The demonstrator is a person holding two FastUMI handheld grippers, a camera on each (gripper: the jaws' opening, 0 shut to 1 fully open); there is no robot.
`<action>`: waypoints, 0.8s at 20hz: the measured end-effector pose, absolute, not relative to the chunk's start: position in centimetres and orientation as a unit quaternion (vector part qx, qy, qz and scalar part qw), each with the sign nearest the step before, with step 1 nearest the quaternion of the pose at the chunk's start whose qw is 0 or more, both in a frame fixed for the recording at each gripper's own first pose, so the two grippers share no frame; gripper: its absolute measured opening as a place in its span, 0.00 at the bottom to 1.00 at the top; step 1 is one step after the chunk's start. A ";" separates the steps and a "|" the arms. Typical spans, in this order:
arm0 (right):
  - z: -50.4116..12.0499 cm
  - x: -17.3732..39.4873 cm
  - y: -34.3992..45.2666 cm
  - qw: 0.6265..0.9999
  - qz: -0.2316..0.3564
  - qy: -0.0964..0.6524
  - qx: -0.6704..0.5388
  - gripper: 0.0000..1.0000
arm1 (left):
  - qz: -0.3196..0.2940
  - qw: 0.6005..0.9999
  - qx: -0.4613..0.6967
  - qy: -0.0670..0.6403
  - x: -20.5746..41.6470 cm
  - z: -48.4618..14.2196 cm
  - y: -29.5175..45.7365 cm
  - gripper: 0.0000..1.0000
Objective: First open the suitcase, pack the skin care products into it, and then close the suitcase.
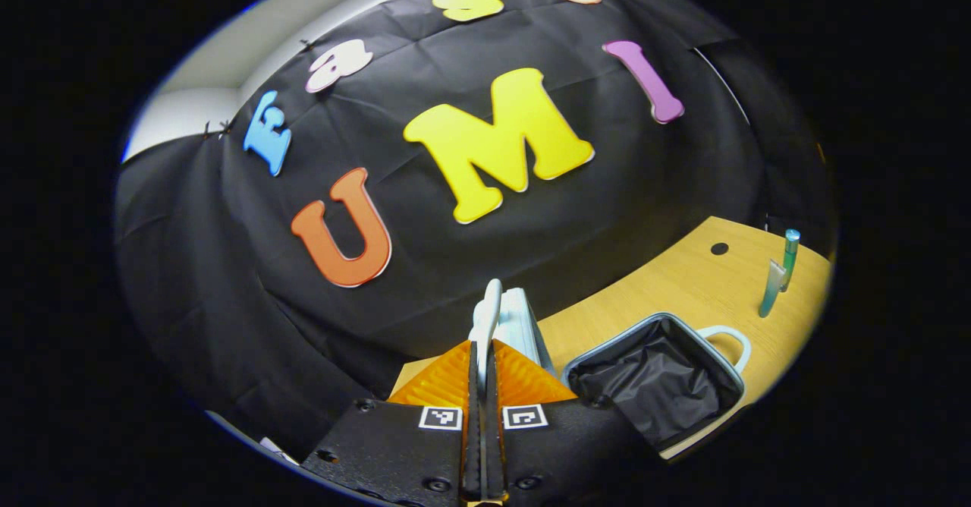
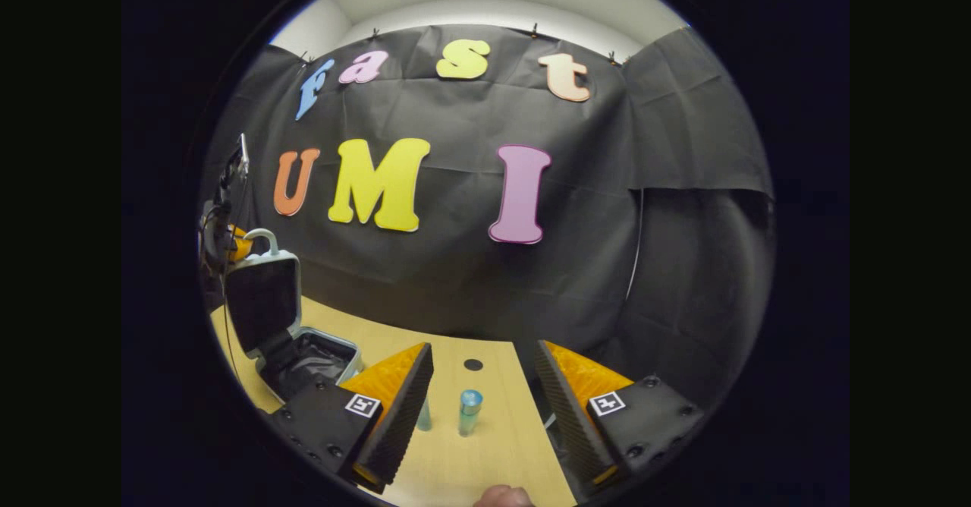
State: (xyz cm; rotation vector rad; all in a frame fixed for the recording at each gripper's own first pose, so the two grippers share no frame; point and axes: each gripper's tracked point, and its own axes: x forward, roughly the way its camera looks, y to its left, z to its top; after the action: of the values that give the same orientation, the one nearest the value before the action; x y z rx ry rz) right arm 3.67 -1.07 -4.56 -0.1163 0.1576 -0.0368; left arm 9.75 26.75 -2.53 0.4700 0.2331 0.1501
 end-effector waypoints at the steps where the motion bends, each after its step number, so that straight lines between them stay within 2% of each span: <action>1: -4.5 3.7 -0.3 0.995 -0.014 0.079 -0.062 0.81 | 0.081 0.965 0.221 0.112 9.7 -2.7 28.7 0.05; 7: -3.7 4.3 3.4 0.993 0.005 0.069 -0.091 0.81 | 0.125 0.982 0.082 0.117 9.8 -8.0 40.6 0.06; 12: -5.3 4.5 6.0 0.991 0.015 0.088 -0.101 0.81 | 0.151 0.974 -0.019 0.165 9.3 -17.1 46.9 0.06; 16: -5.4 4.6 7.1 0.988 0.023 0.092 -0.121 0.83 | 0.161 0.960 -0.091 0.212 8.4 -24.0 49.1 0.09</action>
State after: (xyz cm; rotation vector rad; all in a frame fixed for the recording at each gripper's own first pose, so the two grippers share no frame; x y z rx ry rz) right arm 4.61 7.05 -5.44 -0.2436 0.1853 0.0457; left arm 8.36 49.07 -23.98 -0.1855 0.4306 0.3259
